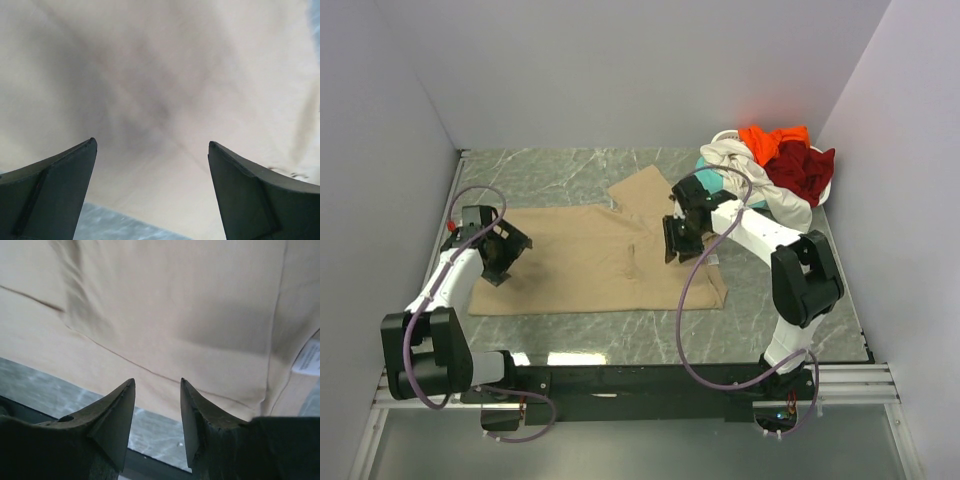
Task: Fold and stack the t-shirts
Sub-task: Fold the tshirt
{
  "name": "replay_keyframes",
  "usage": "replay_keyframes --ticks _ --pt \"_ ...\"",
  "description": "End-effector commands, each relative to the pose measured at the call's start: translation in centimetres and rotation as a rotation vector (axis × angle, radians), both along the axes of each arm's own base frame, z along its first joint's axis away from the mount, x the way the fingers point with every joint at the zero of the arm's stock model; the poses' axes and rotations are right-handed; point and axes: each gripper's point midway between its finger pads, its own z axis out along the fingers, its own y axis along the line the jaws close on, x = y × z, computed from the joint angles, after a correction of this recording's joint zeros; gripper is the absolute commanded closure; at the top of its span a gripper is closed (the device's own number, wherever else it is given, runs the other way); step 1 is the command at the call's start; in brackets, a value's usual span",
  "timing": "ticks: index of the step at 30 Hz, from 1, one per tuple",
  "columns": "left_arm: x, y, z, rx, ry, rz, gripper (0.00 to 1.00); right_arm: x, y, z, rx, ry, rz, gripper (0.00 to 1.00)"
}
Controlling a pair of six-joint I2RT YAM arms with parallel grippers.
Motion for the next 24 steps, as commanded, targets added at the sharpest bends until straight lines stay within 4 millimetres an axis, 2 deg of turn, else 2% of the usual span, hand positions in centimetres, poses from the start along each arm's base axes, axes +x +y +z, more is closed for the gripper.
replay_keyframes --ticks 1,4,8,11,13,17,21,24 --pt "3.0 0.1 1.7 0.019 -0.089 -0.037 0.01 2.3 -0.5 1.3 -0.019 -0.060 -0.009 0.51" --pt "4.6 -0.3 1.3 0.006 -0.122 -0.070 0.01 3.4 -0.5 0.2 -0.032 -0.072 -0.011 0.51" --pt "5.0 -1.0 -1.1 -0.029 -0.072 -0.114 0.01 3.9 -0.8 -1.3 -0.041 -0.066 -0.028 0.52" --pt "4.5 -1.1 -2.4 -0.032 -0.039 -0.127 0.01 2.7 -1.2 -3.1 -0.047 -0.026 -0.037 0.52" --pt "3.7 -0.8 -3.4 -0.018 -0.003 -0.122 0.01 2.1 -1.3 -3.9 -0.044 -0.007 -0.044 0.52" --pt "1.3 0.0 -5.3 0.015 0.110 -0.084 0.01 -0.8 -2.2 -5.7 -0.051 0.066 -0.059 0.52" --pt "-0.3 0.2 -6.3 0.005 0.153 -0.060 0.01 -3.2 -3.0 -6.3 -0.053 0.111 -0.063 0.52" --pt "-2.3 0.4 -7.2 -0.008 0.199 -0.017 0.01 -5.0 -3.4 -6.4 -0.050 0.138 -0.065 0.52"
